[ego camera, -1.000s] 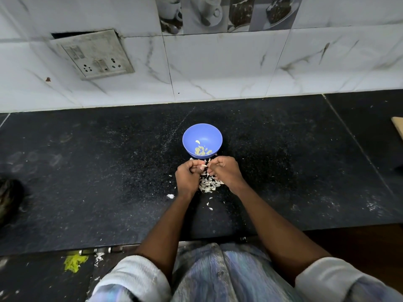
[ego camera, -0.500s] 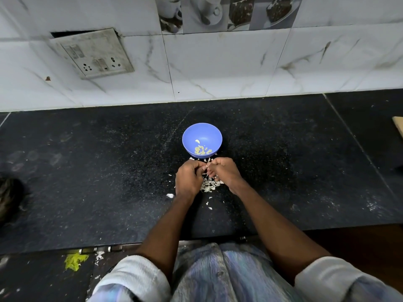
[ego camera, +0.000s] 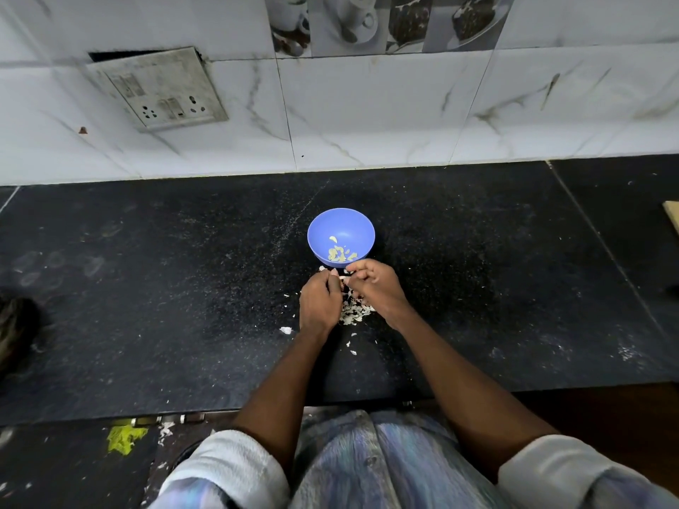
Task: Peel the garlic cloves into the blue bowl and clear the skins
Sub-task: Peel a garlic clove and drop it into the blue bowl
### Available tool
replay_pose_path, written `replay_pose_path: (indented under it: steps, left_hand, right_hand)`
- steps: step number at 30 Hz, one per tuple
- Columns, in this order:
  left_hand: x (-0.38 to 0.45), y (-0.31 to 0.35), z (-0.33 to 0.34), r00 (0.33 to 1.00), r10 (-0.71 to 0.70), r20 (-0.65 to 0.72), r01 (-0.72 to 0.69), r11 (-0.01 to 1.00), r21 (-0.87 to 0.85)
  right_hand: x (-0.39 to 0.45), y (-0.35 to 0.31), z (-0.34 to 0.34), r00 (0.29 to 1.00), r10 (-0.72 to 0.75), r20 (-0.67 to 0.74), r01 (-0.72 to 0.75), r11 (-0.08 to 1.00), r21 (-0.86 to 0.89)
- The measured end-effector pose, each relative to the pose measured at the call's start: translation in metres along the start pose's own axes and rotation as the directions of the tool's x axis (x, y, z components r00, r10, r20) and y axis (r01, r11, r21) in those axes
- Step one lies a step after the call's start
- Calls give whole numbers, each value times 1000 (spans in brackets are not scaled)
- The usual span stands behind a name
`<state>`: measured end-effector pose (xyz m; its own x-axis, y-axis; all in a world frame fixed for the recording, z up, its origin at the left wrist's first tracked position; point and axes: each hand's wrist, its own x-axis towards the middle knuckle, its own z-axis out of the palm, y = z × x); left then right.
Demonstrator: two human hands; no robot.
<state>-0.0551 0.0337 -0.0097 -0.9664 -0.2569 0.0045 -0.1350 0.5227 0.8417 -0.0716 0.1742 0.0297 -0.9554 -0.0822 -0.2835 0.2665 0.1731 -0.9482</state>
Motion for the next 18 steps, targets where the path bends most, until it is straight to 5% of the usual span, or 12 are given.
replay_pose_path:
  steps: [6, 10, 18]
  left_hand:
    - [1, -2, -2, 999, 55, 4, -55, 998, -8]
    - [4, -5, -8, 1000, -12, -17, 10, 997, -74]
    - [4, -24, -28, 967, -183, -178, 147, 969, -196]
  right_hand:
    - [4, 4, 4, 990, -143, 2, 141, 973, -182]
    - [13, -1, 7, 966, -224, -130, 177, 938, -299]
    - [37, -29, 15, 934, -242, -264, 48, 815, -578]
